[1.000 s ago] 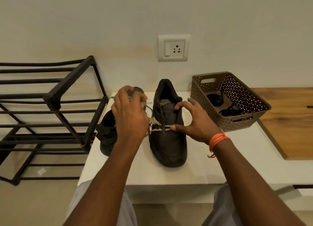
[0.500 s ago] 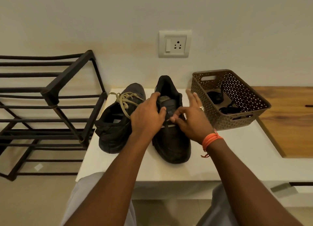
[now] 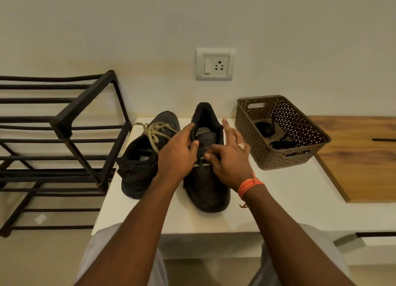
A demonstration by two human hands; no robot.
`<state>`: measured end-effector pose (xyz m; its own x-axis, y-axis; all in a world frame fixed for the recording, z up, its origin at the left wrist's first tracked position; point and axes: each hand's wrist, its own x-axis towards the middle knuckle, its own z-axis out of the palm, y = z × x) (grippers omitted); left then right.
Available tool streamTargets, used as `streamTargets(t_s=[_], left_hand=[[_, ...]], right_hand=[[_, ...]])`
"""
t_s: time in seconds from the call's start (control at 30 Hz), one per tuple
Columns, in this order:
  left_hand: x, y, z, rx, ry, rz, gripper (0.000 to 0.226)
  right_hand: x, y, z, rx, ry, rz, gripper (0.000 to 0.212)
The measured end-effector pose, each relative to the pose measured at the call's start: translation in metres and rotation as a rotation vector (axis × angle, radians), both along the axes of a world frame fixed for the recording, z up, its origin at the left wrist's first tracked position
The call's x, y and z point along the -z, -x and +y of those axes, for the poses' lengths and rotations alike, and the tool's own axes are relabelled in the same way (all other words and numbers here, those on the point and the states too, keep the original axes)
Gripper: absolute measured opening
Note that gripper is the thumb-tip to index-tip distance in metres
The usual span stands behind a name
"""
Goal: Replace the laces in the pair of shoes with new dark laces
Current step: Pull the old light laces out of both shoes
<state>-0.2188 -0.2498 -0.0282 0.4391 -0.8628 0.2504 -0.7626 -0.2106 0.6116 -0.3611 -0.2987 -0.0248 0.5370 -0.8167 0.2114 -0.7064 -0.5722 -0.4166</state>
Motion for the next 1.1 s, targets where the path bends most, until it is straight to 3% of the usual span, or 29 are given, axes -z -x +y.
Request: streamTargets(t_s=[0.1, 0.17, 0.23, 0.33, 0.4, 0.53, 0.67, 0.77, 0.97, 1.1], left_hand=[[-0.002, -0.002, 0.002, 0.003, -0.016, -0.003, 0.049], [-0.001, -0.002, 0.000, 0.007, -0.015, 0.010, 0.050], [0.000, -0.002, -0.001, 0.021, -0.010, 0.021, 0.051], [0.001, -0.004, 0.000, 0.050, -0.004, 0.046, 0.051], [0.002, -0.006, 0.000, 0.056, 0.001, 0.052, 0.050], [0.003, -0.007, 0.000, 0.059, 0.005, 0.065, 0.050], [0.002, -0.003, -0.002, 0.055, -0.005, 0.076, 0.050], [0.002, -0.001, -0.003, 0.047, -0.013, 0.057, 0.050], [0.003, -0.002, -0.001, 0.048, -0.070, 0.028, 0.051], [0.005, -0.003, -0.001, 0.051, -0.059, 0.033, 0.050]], right_hand=[[-0.006, 0.005, -0.002, 0.332, 0.117, -0.208, 0.016], [-0.006, 0.012, -0.005, 0.426, 0.192, -0.280, 0.013], [-0.002, 0.010, -0.002, 0.282, 0.208, -0.267, 0.011], [0.014, -0.001, 0.004, -0.002, 0.192, -0.053, 0.014], [0.018, -0.007, 0.003, -0.055, 0.135, 0.033, 0.021], [0.014, -0.007, -0.004, -0.041, 0.148, 0.062, 0.023], [0.000, 0.009, -0.015, 0.266, 0.249, -0.234, 0.017], [-0.002, 0.011, -0.014, 0.245, 0.291, -0.344, 0.013], [0.026, -0.013, -0.001, -0.061, 0.213, 0.049, 0.023], [0.016, -0.002, -0.013, 0.087, 0.252, -0.059, 0.013]])
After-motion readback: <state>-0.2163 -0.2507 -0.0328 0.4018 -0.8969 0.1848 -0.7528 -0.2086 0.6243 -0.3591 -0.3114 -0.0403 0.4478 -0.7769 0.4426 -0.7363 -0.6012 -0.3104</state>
